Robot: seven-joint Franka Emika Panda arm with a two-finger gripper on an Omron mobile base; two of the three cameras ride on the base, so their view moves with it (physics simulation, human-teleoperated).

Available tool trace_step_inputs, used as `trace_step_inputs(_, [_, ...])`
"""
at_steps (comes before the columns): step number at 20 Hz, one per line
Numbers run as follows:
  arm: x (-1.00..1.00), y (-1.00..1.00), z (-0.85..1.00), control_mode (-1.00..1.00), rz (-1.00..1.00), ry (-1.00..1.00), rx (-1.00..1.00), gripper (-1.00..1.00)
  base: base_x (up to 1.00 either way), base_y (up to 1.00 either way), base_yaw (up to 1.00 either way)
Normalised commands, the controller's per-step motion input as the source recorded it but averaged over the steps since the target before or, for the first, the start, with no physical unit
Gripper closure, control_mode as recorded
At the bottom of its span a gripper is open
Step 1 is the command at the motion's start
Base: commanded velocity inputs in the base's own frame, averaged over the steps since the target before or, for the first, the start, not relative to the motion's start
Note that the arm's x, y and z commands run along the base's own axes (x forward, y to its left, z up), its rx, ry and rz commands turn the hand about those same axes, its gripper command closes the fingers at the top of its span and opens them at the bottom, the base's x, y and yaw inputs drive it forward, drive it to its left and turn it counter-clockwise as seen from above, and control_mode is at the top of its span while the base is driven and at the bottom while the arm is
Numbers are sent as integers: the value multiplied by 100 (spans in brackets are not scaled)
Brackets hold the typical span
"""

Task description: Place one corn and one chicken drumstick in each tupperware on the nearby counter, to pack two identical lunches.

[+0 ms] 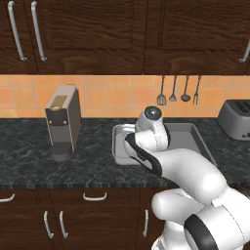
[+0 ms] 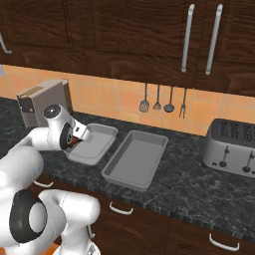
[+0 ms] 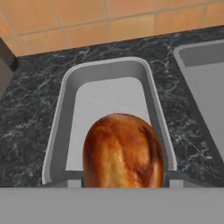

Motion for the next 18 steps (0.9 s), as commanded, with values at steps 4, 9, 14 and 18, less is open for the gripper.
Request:
trace_step_inputs(4, [44, 0, -7, -100, 0, 0, 0, 100, 0, 0, 0])
trace_step_inputs(9, [49, 0, -7, -100, 0, 0, 0, -100, 0, 0, 0])
trace_step_inputs(14, [29, -3, -9, -100, 0, -1, 0, -100, 0, 0, 0])
trace_step_inputs(18, [-1, -16, -1, -100, 0, 0, 0, -100, 0, 0, 0])
